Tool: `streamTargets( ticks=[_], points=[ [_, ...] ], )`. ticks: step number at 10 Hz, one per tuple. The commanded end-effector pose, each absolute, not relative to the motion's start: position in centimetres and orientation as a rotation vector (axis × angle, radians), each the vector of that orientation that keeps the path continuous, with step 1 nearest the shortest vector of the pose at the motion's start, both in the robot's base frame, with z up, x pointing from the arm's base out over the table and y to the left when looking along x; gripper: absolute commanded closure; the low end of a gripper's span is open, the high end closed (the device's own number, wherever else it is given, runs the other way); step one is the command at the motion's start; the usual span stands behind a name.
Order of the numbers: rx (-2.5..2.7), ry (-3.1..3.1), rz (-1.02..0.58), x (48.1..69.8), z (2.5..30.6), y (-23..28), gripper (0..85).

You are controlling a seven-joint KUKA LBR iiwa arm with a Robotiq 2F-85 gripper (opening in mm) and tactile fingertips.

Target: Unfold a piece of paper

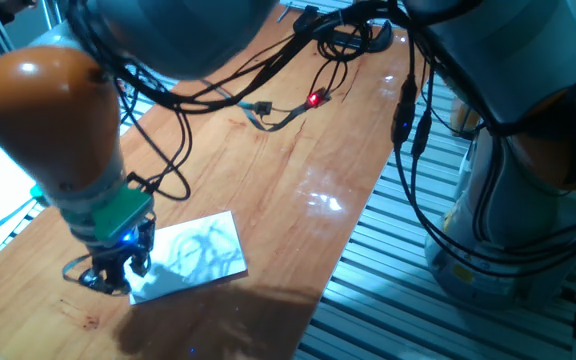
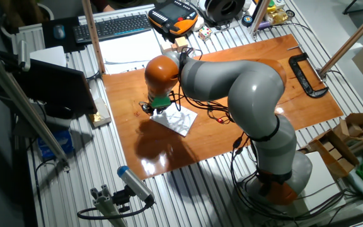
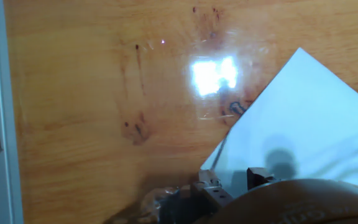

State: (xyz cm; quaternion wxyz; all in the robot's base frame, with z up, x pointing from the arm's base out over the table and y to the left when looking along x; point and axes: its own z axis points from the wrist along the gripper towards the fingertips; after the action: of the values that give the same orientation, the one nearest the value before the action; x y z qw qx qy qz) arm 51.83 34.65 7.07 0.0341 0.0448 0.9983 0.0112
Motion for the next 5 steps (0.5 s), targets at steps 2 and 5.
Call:
streamTargets(
  ticks=[2, 5],
  points=[
    [0.151, 3.068, 0.029, 51.73, 6.72, 35.16, 49.0],
    [0.173, 3.057, 0.019, 51.65, 6.26, 35.69, 49.3]
  ],
)
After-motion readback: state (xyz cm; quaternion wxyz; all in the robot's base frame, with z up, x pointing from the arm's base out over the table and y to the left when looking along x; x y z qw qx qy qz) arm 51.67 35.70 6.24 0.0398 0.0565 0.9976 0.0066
